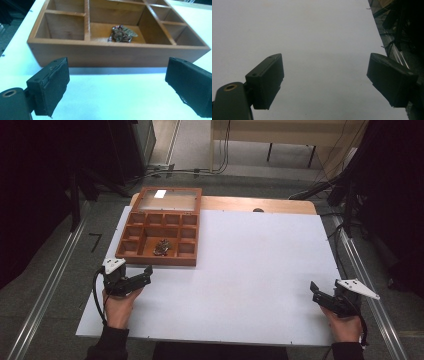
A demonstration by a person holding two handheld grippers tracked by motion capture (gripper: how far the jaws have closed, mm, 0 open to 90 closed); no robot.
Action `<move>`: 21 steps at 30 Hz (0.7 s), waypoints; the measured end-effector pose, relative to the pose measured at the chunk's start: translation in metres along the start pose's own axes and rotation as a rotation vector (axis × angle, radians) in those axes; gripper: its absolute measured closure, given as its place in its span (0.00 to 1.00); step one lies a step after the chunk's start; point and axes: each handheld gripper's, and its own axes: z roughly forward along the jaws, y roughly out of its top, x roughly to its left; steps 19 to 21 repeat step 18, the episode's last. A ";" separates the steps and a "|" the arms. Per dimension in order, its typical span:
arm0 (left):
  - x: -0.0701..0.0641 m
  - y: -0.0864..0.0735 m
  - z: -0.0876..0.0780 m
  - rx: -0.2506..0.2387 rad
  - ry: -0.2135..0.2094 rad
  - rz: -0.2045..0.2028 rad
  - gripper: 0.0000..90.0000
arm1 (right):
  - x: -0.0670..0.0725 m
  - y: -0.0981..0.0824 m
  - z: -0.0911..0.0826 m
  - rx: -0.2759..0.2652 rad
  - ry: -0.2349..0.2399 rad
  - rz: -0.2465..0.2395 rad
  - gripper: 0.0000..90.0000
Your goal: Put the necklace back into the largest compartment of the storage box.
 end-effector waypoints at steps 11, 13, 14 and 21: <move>0.015 -0.010 -0.005 0.006 0.040 -0.008 0.07 | 0.000 0.000 0.000 0.001 -0.002 -0.004 0.14; 0.018 -0.012 -0.005 0.004 0.053 -0.007 0.07 | 0.000 0.000 0.001 0.001 -0.001 -0.003 0.13; 0.020 -0.014 -0.004 0.004 0.069 -0.001 0.07 | 0.000 0.000 0.000 0.002 0.000 -0.001 0.13; 0.028 -0.022 0.002 0.060 0.091 0.007 0.07 | 0.000 0.000 -0.001 0.004 0.012 0.016 0.13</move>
